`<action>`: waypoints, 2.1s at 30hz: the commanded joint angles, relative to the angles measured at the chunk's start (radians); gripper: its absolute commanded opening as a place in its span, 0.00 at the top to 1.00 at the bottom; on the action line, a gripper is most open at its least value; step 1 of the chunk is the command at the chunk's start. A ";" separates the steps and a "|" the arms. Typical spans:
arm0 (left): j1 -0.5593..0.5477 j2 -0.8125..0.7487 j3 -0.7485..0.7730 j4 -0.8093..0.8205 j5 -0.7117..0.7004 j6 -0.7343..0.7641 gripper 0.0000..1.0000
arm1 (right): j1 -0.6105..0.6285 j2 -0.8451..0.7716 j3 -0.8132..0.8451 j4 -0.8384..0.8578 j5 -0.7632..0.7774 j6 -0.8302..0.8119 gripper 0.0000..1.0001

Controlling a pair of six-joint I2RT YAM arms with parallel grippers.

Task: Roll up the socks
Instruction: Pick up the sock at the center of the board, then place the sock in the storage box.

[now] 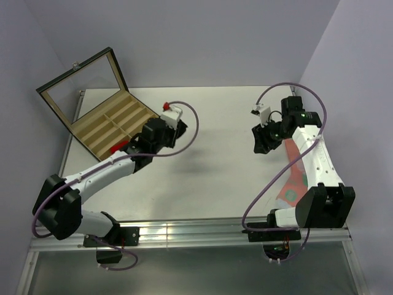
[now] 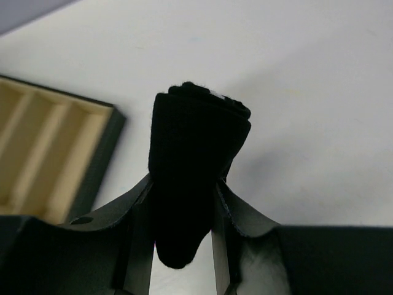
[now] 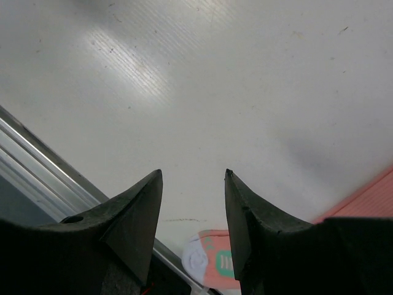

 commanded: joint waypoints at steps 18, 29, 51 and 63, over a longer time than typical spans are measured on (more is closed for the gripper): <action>0.310 0.291 0.196 0.256 -0.383 0.310 1.00 | -0.010 -0.077 0.004 0.049 0.056 0.006 0.48; 0.337 0.381 0.178 0.256 -0.327 0.280 1.00 | -0.010 -0.083 -0.023 0.044 0.052 -0.002 0.48; 0.330 0.497 0.176 0.150 -0.204 0.229 1.00 | -0.010 -0.112 -0.065 0.046 0.045 -0.009 0.48; 0.344 0.565 0.264 0.023 -0.092 0.192 1.00 | -0.012 -0.117 -0.072 0.043 0.053 -0.017 0.48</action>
